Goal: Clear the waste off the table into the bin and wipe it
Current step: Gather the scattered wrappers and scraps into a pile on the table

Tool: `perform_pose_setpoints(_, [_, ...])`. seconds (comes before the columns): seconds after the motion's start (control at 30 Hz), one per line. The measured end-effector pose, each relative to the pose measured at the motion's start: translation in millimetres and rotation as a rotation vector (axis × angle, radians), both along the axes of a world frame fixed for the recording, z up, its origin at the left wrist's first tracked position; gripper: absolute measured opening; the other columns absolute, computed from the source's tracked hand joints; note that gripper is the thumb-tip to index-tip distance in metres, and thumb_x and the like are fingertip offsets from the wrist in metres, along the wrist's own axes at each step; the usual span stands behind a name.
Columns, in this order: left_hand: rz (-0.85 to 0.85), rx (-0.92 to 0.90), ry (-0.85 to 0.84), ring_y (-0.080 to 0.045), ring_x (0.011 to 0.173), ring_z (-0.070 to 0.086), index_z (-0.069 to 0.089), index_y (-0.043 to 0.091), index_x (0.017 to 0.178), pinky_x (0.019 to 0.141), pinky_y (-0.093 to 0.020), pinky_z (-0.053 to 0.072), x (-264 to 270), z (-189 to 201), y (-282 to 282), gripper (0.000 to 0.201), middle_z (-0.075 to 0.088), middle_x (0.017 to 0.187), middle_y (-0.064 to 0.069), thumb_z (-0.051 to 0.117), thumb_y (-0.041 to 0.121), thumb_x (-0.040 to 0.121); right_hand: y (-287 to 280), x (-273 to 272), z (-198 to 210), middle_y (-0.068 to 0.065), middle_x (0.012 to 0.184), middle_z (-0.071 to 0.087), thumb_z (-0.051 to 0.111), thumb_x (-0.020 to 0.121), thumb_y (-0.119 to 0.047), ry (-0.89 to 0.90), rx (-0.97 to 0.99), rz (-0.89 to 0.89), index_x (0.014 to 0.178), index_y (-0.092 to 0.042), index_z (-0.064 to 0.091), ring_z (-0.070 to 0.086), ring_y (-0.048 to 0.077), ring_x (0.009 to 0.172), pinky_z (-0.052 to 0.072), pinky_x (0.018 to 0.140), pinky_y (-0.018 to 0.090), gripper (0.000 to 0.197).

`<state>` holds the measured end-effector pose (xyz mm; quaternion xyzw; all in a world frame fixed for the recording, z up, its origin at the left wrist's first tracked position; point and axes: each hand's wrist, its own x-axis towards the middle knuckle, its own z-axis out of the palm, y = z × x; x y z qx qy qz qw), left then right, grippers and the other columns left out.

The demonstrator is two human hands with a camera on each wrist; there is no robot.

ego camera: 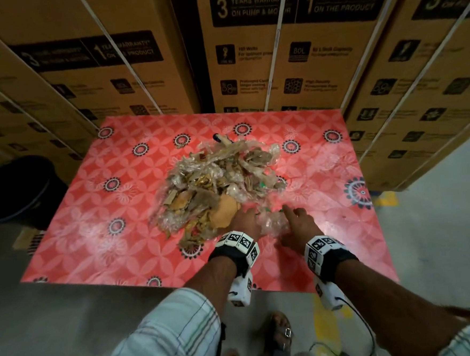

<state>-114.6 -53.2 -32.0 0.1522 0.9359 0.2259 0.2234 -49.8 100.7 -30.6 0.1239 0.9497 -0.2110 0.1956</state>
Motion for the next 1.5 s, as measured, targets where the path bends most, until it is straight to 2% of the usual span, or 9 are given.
perform_pose_setpoints(0.2, [0.094, 0.071, -0.027, -0.037, 0.106, 0.06, 0.059, 0.006, 0.116, 0.085, -0.036, 0.046, -6.6, -5.4, 4.1, 0.027, 0.065, 0.114, -0.02, 0.056, 0.014, 0.09, -15.7, -40.0, -7.0, 0.024, 0.14, 0.029, 0.081, 0.066, -0.026, 0.084, -0.114, 0.053, 0.15, -0.024, 0.005, 0.048, 0.043, 0.117, 0.046, 0.097, 0.047, 0.113])
perform_pose_setpoints(0.47, [0.142, 0.088, -0.065, -0.041, 0.102, 0.061, 0.061, -0.001, 0.111, 0.081, -0.04, 0.047, -7.3, -4.0, 9.9, 0.023, 0.065, 0.11, -0.025, 0.05, 0.009, 0.092, -19.3, -53.4, -50.3, 0.002, 0.108, 0.049, 0.037, 0.075, -0.053, 0.08, 0.098, 0.278, 0.113, -0.028, 0.044, 0.053, 0.032, 0.094, 0.044, 0.069, 0.038, 0.046])
perform_pose_setpoints(0.6, [0.108, 0.061, -0.047, -0.036, 0.103, 0.062, 0.067, 0.007, 0.106, 0.084, -0.037, 0.05, -4.8, 5.7, 10.3, 0.021, 0.068, 0.11, -0.018, 0.053, 0.009, 0.09, -10.4, -48.2, -26.6, 0.005, 0.102, 0.056, 0.036, 0.078, -0.047, 0.121, 0.073, 0.295, 0.105, -0.022, 0.051, 0.053, 0.032, 0.091, 0.046, 0.075, 0.041, 0.04])
perform_pose_setpoints(0.7, [0.14, 0.127, -0.015, -0.034, 0.097, 0.063, 0.064, 0.013, 0.098, 0.081, -0.037, 0.05, -3.2, 15.6, 5.6, 0.018, 0.069, 0.103, -0.013, 0.051, 0.005, 0.088, 0.4, -38.1, -16.1, 0.008, 0.093, 0.059, 0.055, 0.075, -0.03, 0.154, -0.024, 0.208, 0.099, -0.021, 0.051, 0.056, 0.032, 0.085, 0.047, 0.07, 0.037, 0.025])
perform_pose_setpoints(0.93, [0.082, -0.031, 0.02, -0.038, 0.105, 0.06, 0.025, 0.024, 0.15, 0.082, -0.041, 0.049, -13.1, 25.3, 7.9, 0.066, 0.058, 0.117, -0.019, 0.049, 0.006, 0.092, 14.3, -37.8, -7.2, 0.013, 0.114, 0.056, 0.061, 0.081, -0.011, 0.077, -0.05, 0.203, 0.145, -0.022, 0.027, 0.052, 0.033, 0.106, 0.047, 0.088, 0.041, 0.074])
perform_pose_setpoints(1.07, [0.068, -0.157, 0.047, -0.04, 0.113, 0.057, 0.049, 0.012, 0.132, 0.092, -0.041, 0.047, -15.6, 23.7, 10.4, 0.038, 0.054, 0.126, -0.021, 0.047, 0.009, 0.095, 12.1, -36.6, -5.3, 0.01, 0.102, 0.053, 0.063, 0.078, -0.011, 0.163, -0.061, 0.164, 0.113, -0.017, 0.061, 0.054, 0.032, 0.096, 0.042, 0.076, 0.03, 0.036])
perform_pose_setpoints(1.17, [0.046, -0.172, 0.124, -0.036, 0.109, 0.058, 0.059, 0.019, 0.122, 0.091, -0.038, 0.049, -20.6, 22.9, 12.2, 0.028, 0.052, 0.127, -0.015, 0.051, 0.018, 0.095, 12.6, -36.5, 0.1, 0.011, 0.094, 0.051, 0.063, 0.074, -0.009, 0.32, -0.152, 0.142, 0.097, -0.013, 0.064, 0.053, 0.032, 0.086, 0.043, 0.072, 0.033, 0.024])
perform_pose_setpoints(1.33, [-0.022, -0.172, 0.292, -0.031, 0.115, 0.049, 0.057, 0.022, 0.123, 0.091, -0.037, 0.046, -29.5, 41.6, 12.9, 0.033, 0.046, 0.13, -0.012, 0.059, 0.017, 0.09, 11.9, -45.0, 20.1, 0.017, 0.106, 0.047, 0.061, 0.075, 0.0, 0.503, -0.247, 0.103, 0.106, -0.004, 0.06, 0.049, 0.03, 0.091, 0.043, 0.079, 0.034, 0.031])
perform_pose_setpoints(1.5, [0.083, -0.007, 0.3, -0.035, 0.099, 0.058, 0.056, 0.018, 0.111, 0.079, -0.037, 0.051, -40.5, 75.8, 9.2, 0.023, 0.039, 0.139, -0.019, 0.051, 0.009, 0.091, 6.0, -55.8, 47.7, 0.016, 0.115, 0.043, 0.051, 0.082, -0.024, 0.553, -0.253, 0.064, 0.12, -0.001, 0.049, 0.043, 0.027, 0.105, 0.04, 0.09, 0.035, 0.044])
